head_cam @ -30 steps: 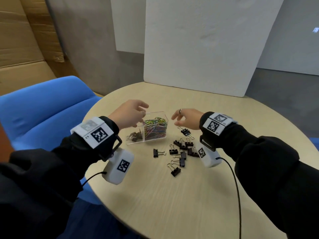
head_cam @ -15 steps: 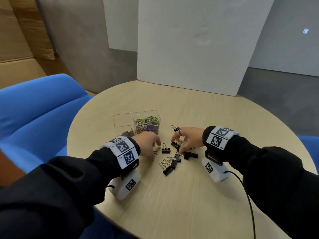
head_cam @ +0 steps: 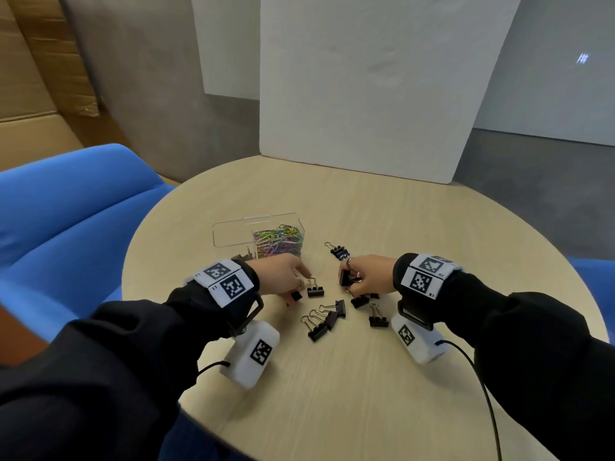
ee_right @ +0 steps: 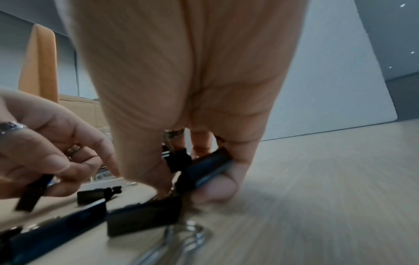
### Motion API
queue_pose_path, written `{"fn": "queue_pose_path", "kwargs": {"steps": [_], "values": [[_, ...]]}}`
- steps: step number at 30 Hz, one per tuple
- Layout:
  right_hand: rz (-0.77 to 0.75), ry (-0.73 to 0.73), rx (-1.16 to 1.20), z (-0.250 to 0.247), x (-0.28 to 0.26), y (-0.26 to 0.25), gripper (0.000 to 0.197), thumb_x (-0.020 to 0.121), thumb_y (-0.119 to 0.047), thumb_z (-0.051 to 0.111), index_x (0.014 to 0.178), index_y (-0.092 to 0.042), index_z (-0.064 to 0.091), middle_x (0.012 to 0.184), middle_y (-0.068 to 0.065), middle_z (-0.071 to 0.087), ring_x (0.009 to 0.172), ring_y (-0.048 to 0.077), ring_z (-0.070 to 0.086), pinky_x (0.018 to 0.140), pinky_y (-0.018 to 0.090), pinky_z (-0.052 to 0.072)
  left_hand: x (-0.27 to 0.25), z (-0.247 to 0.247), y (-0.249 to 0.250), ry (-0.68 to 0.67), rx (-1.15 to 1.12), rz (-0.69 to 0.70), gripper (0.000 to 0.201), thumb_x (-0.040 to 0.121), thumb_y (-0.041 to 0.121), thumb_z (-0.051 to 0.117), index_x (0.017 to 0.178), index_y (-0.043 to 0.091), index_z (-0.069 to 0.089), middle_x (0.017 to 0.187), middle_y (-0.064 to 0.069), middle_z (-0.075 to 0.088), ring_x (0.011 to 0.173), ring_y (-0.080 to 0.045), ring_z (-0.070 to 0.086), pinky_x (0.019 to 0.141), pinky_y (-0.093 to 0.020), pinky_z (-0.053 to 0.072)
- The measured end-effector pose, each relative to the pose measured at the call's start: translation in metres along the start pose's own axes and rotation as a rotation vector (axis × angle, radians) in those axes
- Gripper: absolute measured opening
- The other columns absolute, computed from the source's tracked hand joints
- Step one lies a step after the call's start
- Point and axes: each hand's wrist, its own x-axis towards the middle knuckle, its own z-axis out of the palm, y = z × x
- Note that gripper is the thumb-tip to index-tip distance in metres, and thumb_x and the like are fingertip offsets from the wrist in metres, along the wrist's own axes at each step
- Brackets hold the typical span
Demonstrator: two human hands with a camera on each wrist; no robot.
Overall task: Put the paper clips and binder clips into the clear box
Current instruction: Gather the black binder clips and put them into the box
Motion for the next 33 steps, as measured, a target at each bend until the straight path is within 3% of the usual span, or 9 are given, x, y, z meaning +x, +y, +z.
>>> {"fn": "queue_pose_path", "kwargs": {"steps": [4, 8, 13, 16, 21, 23, 27, 30, 33], "values": [[0.049, -0.029, 0.027, 0.003, 0.000, 0.000, 0.032, 0.096, -0.015, 0.041, 0.127, -0.007, 0.042, 0.103, 0.007, 0.049, 0.089, 0.019, 0.045, 0.078, 0.028, 0.037, 0.005, 0.001, 0.001, -0.012, -0.087, -0.002, 0.030, 0.094, 0.003, 0.047, 0.122, 0.010, 0.054, 0.100, -0.005, 0.054, 0.080, -0.017, 0.057, 0.074, -0.022, 0.054], [0.101, -0.020, 0.106, 0.003, -0.001, 0.003, 0.044, 0.099, -0.021, 0.039, 0.140, -0.011, 0.029, 0.114, 0.010, 0.054, 0.098, 0.023, 0.050, 0.084, 0.030, 0.039, 0.010, 0.003, 0.003, 0.043, 0.057, 0.057, 0.031, 0.089, 0.015, 0.059, 0.119, 0.016, 0.055, 0.106, -0.002, 0.054, 0.090, -0.016, 0.054, 0.089, -0.030, 0.051], [0.127, 0.008, 0.239, -0.006, -0.008, 0.008, 0.027, 0.099, -0.018, 0.037, 0.125, -0.010, 0.039, 0.089, 0.003, 0.049, 0.077, 0.017, 0.046, 0.070, 0.023, 0.038, 0.014, 0.013, 0.013, 0.053, 0.414, 0.145, 0.052, 0.080, 0.030, 0.071, 0.126, 0.019, 0.051, 0.119, -0.004, 0.056, 0.105, -0.018, 0.052, 0.084, -0.025, 0.041], [0.168, 0.022, 0.310, -0.011, -0.014, 0.009, 0.012, 0.098, -0.017, 0.034, 0.108, -0.012, 0.038, 0.073, -0.001, 0.040, 0.060, 0.012, 0.037, 0.053, 0.020, 0.031, 0.019, 0.018, 0.018, 0.054, 0.514, 0.139, 0.043, 0.083, 0.032, 0.067, 0.121, 0.018, 0.054, 0.119, -0.007, 0.057, 0.110, -0.023, 0.053, 0.084, -0.029, 0.043], [0.196, 0.011, 0.493, -0.013, -0.021, 0.011, 0.005, 0.096, -0.013, 0.035, 0.100, -0.012, 0.038, 0.071, 0.001, 0.038, 0.057, 0.013, 0.031, 0.050, 0.022, 0.027, 0.019, 0.020, 0.023, 0.030, 0.619, 0.111, 0.032, 0.093, 0.026, 0.053, 0.122, 0.012, 0.050, 0.122, -0.011, 0.056, 0.111, -0.026, 0.054, 0.086, -0.030, 0.045], [0.185, 0.014, 0.545, -0.016, -0.024, 0.010, 0.005, 0.095, -0.012, 0.036, 0.092, -0.014, 0.039, 0.071, 0.001, 0.036, 0.056, 0.013, 0.029, 0.050, 0.022, 0.026, 0.016, 0.015, 0.022, 0.022, 0.554, 0.106, 0.029, 0.096, 0.023, 0.046, 0.123, 0.012, 0.048, 0.118, -0.009, 0.057, 0.105, -0.024, 0.056, 0.080, -0.028, 0.045], [0.165, 0.035, 0.593, -0.022, -0.025, 0.006, 0.005, 0.096, -0.014, 0.036, 0.092, -0.013, 0.039, 0.070, 0.001, 0.034, 0.056, 0.012, 0.027, 0.050, 0.022, 0.025, 0.001, -0.007, 0.019, 0.063, 0.197, 0.123, 0.021, 0.096, 0.028, 0.046, 0.112, 0.015, 0.050, 0.085, 0.001, 0.057, 0.062, -0.010, 0.051, 0.058, -0.019, 0.045], [0.136, 0.041, 0.606, -0.026, -0.023, -0.001, 0.011, 0.097, -0.018, 0.037, 0.087, -0.015, 0.038, 0.070, 0.000, 0.034, 0.056, 0.011, 0.026, 0.050, 0.022, 0.025, -0.012, -0.035, 0.013, 0.209, 0.048, 0.125, 0.015, 0.095, 0.030, 0.049, 0.103, 0.018, 0.052, 0.073, 0.004, 0.057, 0.055, -0.009, 0.049, 0.054, -0.019, 0.043], [0.088, 0.045, 0.635, -0.030, -0.019, -0.013, 0.014, 0.099, -0.023, 0.036, 0.089, -0.014, 0.037, 0.069, -0.001, 0.034, 0.055, 0.011, 0.025, 0.051, 0.022, 0.025, -0.017, -0.066, 0.000, 0.336, 0.058, 0.078, 0.018, 0.093, 0.031, 0.052, 0.103, 0.017, 0.054, 0.074, -0.003, 0.059, 0.056, -0.014, 0.048, 0.056, -0.024, 0.041]]}}
